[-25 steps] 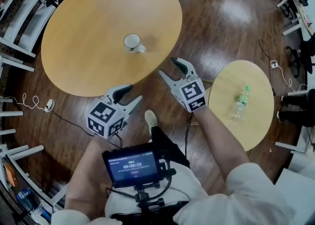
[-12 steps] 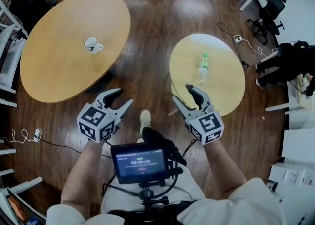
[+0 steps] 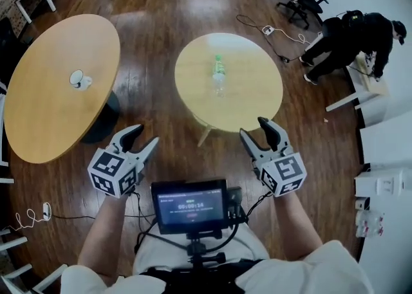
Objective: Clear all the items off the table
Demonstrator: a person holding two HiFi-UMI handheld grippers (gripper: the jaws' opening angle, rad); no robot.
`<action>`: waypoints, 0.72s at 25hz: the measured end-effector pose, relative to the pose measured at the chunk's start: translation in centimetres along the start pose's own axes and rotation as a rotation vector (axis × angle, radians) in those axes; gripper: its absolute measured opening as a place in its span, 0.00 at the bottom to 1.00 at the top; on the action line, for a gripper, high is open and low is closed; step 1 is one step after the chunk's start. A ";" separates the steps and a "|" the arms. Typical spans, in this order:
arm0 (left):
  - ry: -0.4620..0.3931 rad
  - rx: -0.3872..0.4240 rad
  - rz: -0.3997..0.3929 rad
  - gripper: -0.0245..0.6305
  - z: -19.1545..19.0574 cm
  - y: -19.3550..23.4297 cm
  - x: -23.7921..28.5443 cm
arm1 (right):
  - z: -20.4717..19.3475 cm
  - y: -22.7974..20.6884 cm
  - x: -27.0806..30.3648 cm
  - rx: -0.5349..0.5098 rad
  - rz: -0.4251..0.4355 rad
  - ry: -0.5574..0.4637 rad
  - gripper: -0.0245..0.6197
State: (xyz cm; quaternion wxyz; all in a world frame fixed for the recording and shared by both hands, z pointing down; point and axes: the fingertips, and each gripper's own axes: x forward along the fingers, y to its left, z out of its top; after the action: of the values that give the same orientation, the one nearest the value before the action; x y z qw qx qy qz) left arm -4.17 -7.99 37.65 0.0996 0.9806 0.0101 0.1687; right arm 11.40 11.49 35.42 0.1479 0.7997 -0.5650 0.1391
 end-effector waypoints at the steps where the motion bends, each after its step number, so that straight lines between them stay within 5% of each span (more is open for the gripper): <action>1: 0.005 -0.002 -0.003 0.34 -0.1 -0.5 0.4 | -0.1 -0.8 -0.9 0.007 -0.017 -0.001 0.43; 18: 0.043 0.009 0.052 0.38 1.0 -9.5 5.9 | -4.5 -9.5 -8.1 0.082 -0.041 -0.003 0.43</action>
State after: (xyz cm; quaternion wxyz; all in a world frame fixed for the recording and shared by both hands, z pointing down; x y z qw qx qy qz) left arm 1.83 1.46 36.81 0.0905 0.9771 -0.0124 0.1921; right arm 17.46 23.29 35.65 0.1168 0.8167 -0.5427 0.1578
